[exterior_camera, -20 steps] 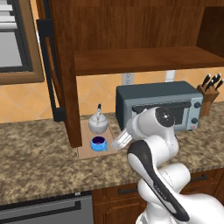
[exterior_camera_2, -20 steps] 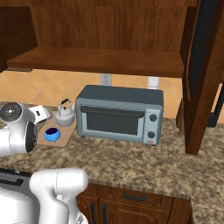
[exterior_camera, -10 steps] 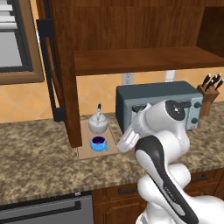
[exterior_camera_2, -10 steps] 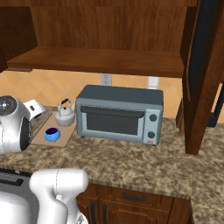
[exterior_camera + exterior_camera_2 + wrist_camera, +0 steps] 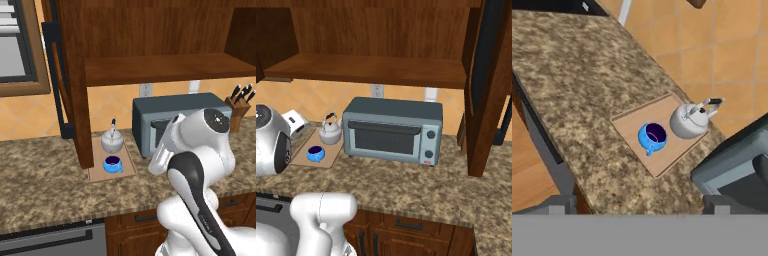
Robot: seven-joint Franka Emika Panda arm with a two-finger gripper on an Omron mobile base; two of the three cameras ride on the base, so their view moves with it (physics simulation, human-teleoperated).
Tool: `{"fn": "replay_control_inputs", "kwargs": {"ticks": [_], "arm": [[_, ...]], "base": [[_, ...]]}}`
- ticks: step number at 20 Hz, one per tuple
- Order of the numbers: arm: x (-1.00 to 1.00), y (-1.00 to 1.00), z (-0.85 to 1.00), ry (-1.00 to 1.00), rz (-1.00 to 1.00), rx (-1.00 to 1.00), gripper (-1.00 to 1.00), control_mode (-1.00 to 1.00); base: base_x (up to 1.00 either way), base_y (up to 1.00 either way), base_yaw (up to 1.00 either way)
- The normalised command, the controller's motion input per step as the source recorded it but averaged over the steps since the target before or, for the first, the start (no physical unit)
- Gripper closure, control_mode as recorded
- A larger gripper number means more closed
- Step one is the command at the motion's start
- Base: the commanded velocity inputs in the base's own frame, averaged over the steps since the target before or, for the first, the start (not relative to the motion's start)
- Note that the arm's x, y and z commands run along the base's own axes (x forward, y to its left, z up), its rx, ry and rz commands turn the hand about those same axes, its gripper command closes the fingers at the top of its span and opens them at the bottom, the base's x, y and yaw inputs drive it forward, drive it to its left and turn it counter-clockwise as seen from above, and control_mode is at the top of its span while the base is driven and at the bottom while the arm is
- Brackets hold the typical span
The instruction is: Pick the kettle from the counter and place it on the tray. Then pick the mug from the cabinet and place it on the tray. Then close the cabinet doors.
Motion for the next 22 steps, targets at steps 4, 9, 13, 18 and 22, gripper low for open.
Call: {"fn": "replay_control_inputs", "kwargs": {"ticks": [4, 9, 13, 18, 22], "arm": [[-0.01, -0.48, 0.28, -0.20, -0.13, 0.01, -1.00, -1.00], [-0.10, -0.53, 0.37, -0.29, -0.27, 0.16, -1.00, -1.00], [-0.05, -0.61, 0.22, -0.29, -0.28, 0.31, -1.00, -1.00], [-0.09, -0.69, 0.23, -0.17, -0.24, 0.42, -1.00, -1.00], [-0.17, -0.68, 0.10, -0.28, -0.18, 0.39, -1.00, -1.00]], "base": [[0.00, 0.00, 0.00], [0.00, 0.00, 0.00], [0.00, 0.00, 0.00], [0.00, 0.00, 0.00], [0.00, 0.00, 0.00]]}}
